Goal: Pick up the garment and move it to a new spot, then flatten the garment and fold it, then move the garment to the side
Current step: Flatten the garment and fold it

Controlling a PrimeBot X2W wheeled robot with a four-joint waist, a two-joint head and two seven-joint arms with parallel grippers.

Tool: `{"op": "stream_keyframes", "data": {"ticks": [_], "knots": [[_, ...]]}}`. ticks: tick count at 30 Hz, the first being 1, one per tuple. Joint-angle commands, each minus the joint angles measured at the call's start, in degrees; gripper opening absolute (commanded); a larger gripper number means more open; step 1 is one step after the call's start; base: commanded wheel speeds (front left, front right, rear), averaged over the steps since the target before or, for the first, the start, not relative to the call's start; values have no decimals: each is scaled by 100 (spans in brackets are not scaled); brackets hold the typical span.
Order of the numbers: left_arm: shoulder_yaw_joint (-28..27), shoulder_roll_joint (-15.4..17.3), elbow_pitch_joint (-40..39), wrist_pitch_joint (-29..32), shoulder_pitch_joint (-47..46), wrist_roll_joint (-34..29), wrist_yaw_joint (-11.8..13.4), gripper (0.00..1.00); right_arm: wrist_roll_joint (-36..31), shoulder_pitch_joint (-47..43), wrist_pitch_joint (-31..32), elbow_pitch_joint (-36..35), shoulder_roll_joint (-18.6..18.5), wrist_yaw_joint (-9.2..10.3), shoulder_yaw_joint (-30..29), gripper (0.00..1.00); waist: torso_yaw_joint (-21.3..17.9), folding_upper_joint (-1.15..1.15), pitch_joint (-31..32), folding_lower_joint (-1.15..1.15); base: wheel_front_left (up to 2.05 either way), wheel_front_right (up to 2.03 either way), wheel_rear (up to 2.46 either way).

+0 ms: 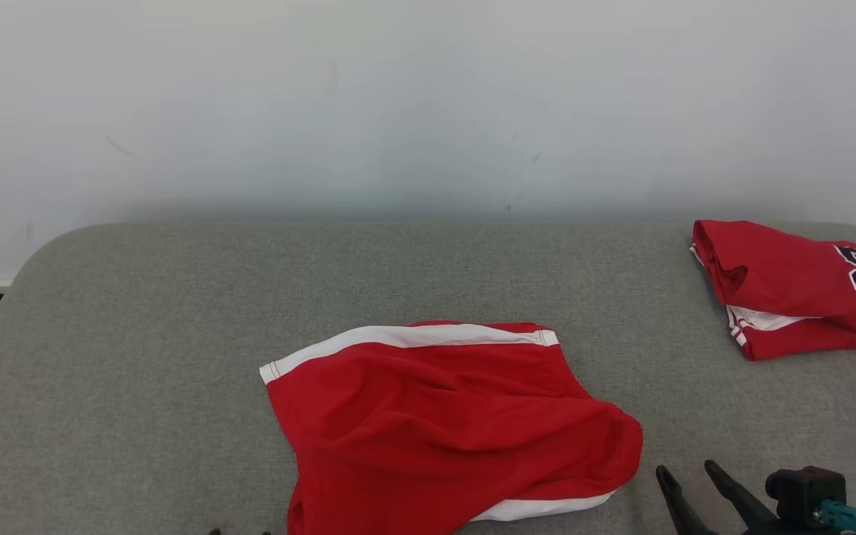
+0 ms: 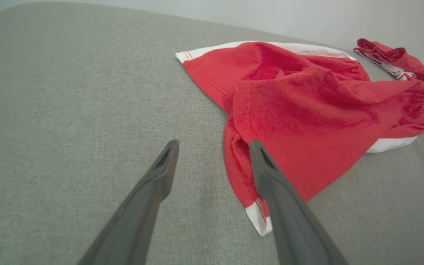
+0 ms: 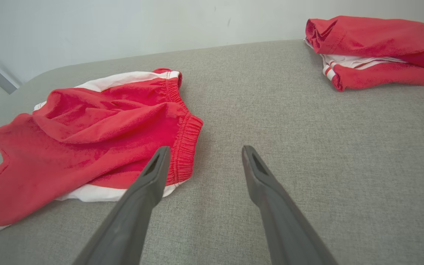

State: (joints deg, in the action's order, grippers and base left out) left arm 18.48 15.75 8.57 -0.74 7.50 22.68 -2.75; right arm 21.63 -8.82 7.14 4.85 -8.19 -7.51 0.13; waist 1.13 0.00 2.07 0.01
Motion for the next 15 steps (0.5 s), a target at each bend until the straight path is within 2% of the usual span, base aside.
{"op": "stream_keyframes", "data": {"ticks": [1,7,15], "knots": [[69,-32,123,-10,17,55,-86,100,67,3,24,56,-50,2,54,100,26,0,-30,-1,0,0,0],[378,-158,523,23,-48,165,-260,100,115,112,40,322,-74,2,247,100,96,0,-118,-1,0,0,0],[896,-166,675,190,-175,83,-379,100,64,402,-76,736,-114,2,498,100,163,0,-251,-1,0,0,0]]}}
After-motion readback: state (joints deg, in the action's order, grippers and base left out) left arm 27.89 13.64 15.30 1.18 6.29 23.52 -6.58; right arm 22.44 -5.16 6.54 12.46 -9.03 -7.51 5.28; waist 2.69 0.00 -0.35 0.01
